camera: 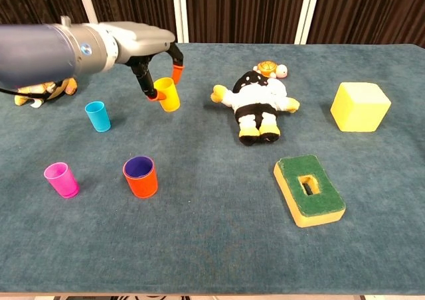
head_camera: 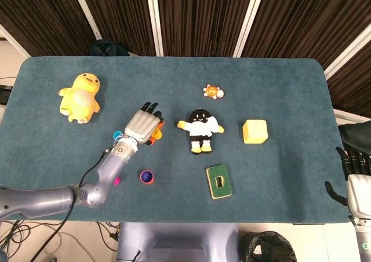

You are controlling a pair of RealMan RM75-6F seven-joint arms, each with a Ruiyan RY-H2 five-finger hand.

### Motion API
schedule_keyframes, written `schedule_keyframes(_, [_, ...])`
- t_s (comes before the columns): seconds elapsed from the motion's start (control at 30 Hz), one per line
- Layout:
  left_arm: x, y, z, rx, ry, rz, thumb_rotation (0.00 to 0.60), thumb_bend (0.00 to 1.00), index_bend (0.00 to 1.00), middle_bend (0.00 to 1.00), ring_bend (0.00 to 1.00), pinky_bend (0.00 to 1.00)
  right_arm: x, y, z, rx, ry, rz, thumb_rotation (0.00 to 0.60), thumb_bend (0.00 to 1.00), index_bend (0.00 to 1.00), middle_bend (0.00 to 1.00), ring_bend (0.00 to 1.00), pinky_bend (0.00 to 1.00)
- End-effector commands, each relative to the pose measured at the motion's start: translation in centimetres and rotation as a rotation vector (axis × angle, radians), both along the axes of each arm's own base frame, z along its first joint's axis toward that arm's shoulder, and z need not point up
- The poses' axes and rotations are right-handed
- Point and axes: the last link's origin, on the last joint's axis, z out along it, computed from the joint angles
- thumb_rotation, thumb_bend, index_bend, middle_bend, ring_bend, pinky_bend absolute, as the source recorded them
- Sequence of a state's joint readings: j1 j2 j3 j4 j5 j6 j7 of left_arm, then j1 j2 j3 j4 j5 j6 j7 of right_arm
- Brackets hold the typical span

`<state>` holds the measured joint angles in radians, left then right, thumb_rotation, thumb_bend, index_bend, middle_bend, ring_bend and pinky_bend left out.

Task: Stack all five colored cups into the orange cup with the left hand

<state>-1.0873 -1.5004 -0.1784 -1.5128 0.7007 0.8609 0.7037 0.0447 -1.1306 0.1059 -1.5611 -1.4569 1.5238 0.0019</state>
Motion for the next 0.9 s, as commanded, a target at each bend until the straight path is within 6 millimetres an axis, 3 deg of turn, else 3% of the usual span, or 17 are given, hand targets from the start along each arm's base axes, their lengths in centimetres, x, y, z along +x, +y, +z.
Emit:
schedule_keyframes(0.03, [1.4,-4.0,3.5,-0.062,0.100,-0.101,0.600,0.31,0.49,0.26,0.00,0.08,0.1,0.0,0.0,0.000,-0.001,0.002,0.600,0.37,0.07,0.04,0.07,0.04])
schedule_keyframes(0.3, [1.5,-8.5,6.2,-0.144,0.124,-0.131,0.600,0.31,0.50,0.26,0.00,0.08,0.2,0.1,-0.1,0.003,-0.002,0.004,0.600,0.37,0.07,0.04,0.07,0.04])
schedule_keyframes(0.57, [1.1,-10.6,6.6,-0.191,0.130,-0.175,0.600,0.31,0.51,0.25,0.00,0.08,0.1,0.0,0.0,-0.003,-0.003,0.002,0.600,0.37,0.07,0.04,0.07,0.04])
schedule_keyframes(0.9, [0.1,-11.3,6.0,-0.217,0.159,-0.182,0.600,0.31,0.50,0.25,0.00,0.08,0.1,0.1,0.1,-0.006,-0.005,0.003,0.600,0.37,0.07,0.04,0.07,0.04])
